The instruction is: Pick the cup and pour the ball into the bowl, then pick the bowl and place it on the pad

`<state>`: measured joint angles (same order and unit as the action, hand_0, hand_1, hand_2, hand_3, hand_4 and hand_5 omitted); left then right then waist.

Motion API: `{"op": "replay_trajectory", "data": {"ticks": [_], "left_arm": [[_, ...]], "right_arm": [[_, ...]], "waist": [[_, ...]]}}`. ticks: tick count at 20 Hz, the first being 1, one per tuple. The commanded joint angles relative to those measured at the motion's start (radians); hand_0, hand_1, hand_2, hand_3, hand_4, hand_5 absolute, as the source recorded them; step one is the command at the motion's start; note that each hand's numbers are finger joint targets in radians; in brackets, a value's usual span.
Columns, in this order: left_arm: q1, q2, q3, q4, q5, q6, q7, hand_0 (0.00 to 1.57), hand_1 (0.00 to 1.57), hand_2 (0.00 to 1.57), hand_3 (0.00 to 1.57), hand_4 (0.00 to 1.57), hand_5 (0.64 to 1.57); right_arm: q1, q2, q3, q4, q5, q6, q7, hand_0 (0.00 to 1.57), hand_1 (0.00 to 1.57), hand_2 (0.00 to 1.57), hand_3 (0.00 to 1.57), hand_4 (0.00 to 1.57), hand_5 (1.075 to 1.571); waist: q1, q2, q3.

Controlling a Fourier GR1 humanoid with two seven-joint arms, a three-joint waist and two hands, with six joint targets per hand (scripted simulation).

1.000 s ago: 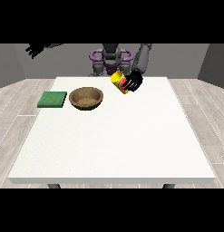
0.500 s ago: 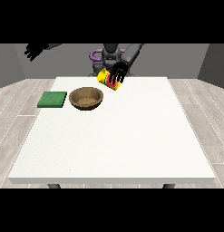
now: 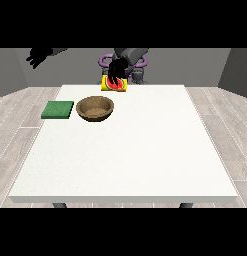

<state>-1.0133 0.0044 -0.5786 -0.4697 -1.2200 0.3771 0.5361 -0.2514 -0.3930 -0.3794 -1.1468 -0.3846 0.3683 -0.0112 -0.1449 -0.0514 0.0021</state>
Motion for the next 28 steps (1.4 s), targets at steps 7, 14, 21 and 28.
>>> {"op": "replay_trajectory", "data": {"ticks": [7, 14, 21, 28], "left_arm": [[0.028, -0.004, -0.219, -0.210, -0.068, -0.363, 0.092, 0.33, 0.33, 1.28, 1.57, 1.09, 1.569], [0.022, -0.004, -0.094, -0.288, -0.057, -0.322, 0.053, 0.00, 0.00, 1.15, 1.49, 1.04, 1.567], [0.120, 0.117, 0.269, -0.481, 0.340, -0.075, -0.167, 0.80, 0.80, 1.19, 0.88, 1.30, 1.555], [0.097, 0.080, 0.644, -0.663, 0.849, -0.173, -0.277, 0.00, 0.00, 0.00, 0.00, 1.09, 1.571]], "right_arm": [[-0.013, 0.059, 0.051, 0.086, 0.065, -0.013, -0.078, 0.00, 0.00, 0.00, 0.33, 0.69, 1.549], [-0.028, -0.015, -0.015, 0.093, 0.016, -0.035, 0.000, 0.00, 0.00, 0.00, 0.18, 0.74, 1.553], [-0.011, -0.006, -0.045, 0.080, 0.038, -0.118, -0.033, 0.00, 0.00, 0.00, 0.11, 0.76, 1.556], [-0.018, 0.020, -0.045, 0.091, 0.056, -0.180, -0.031, 0.00, 0.00, 0.00, 0.00, 0.78, 1.555]], "waist": [[-0.014, -0.037, -0.0010], [0.074, -0.052, -0.0021], [0.223, -0.026, -0.0106], [0.306, 0.014, -0.0143]]}}
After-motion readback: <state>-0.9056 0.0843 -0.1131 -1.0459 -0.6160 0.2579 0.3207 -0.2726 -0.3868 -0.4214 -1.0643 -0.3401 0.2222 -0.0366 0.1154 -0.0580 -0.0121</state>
